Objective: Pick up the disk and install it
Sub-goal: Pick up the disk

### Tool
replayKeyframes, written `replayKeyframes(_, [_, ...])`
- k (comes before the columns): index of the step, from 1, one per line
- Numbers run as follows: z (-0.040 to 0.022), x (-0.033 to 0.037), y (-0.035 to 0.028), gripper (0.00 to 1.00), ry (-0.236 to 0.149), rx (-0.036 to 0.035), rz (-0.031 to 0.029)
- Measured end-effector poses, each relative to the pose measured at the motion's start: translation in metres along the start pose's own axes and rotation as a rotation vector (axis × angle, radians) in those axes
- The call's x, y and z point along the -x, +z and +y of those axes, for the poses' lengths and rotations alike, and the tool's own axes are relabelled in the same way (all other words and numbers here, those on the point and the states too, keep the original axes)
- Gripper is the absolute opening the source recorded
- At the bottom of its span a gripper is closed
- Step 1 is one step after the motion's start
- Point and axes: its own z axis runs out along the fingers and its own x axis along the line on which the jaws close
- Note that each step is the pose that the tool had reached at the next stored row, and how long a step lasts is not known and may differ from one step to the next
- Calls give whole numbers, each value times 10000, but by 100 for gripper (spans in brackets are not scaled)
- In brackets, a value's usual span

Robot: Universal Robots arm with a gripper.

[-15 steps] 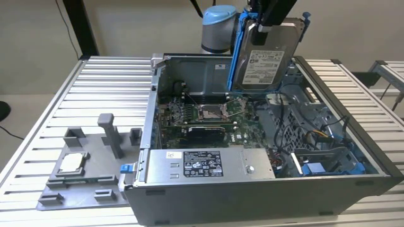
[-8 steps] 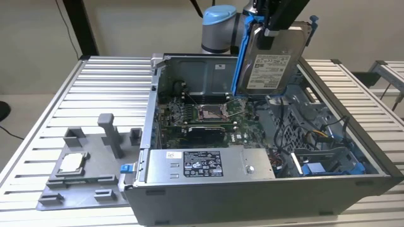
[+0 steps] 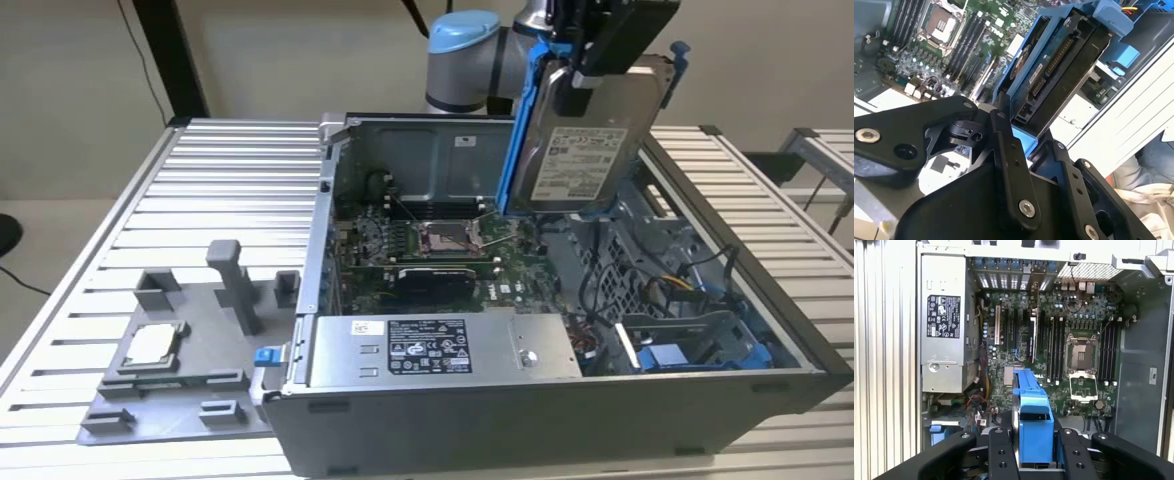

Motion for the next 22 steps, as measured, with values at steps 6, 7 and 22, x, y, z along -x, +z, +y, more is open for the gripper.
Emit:
replayKeyframes(6, [-12,-141,-5,0,0,0,0])
replayKeyframes(7, [-13,-162,-5,0,-1,-1,0])
replayKeyframes(22, [-46,-482,-16,0,0,0,-4])
